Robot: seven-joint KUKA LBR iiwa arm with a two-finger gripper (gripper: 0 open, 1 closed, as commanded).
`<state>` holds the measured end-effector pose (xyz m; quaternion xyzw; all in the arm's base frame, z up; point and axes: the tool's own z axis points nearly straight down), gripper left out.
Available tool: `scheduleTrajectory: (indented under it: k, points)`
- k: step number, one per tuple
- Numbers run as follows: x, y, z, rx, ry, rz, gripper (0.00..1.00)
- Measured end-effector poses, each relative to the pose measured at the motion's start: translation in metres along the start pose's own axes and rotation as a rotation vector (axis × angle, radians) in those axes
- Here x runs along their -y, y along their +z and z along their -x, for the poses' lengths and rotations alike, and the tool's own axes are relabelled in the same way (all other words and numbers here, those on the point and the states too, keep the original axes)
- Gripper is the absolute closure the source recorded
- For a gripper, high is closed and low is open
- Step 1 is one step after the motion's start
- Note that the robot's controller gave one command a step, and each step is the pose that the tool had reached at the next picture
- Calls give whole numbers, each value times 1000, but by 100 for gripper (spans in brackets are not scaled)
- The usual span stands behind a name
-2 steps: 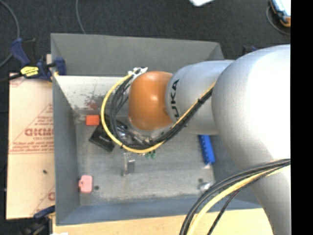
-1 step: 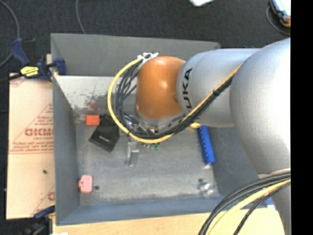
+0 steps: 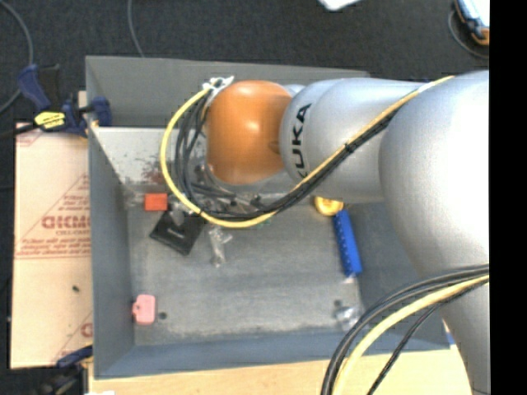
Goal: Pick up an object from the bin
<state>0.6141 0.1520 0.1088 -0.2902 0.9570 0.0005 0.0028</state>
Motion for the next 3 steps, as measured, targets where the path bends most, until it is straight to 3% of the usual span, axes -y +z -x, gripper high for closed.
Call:
scheduleTrajectory:
  k: [1, 2, 3]
  points:
    - [13, 31, 5, 7, 104, -1, 0]
    - [6, 37, 16, 8, -319, -3, 100]
    - [6, 37, 16, 8, -318, -3, 100]
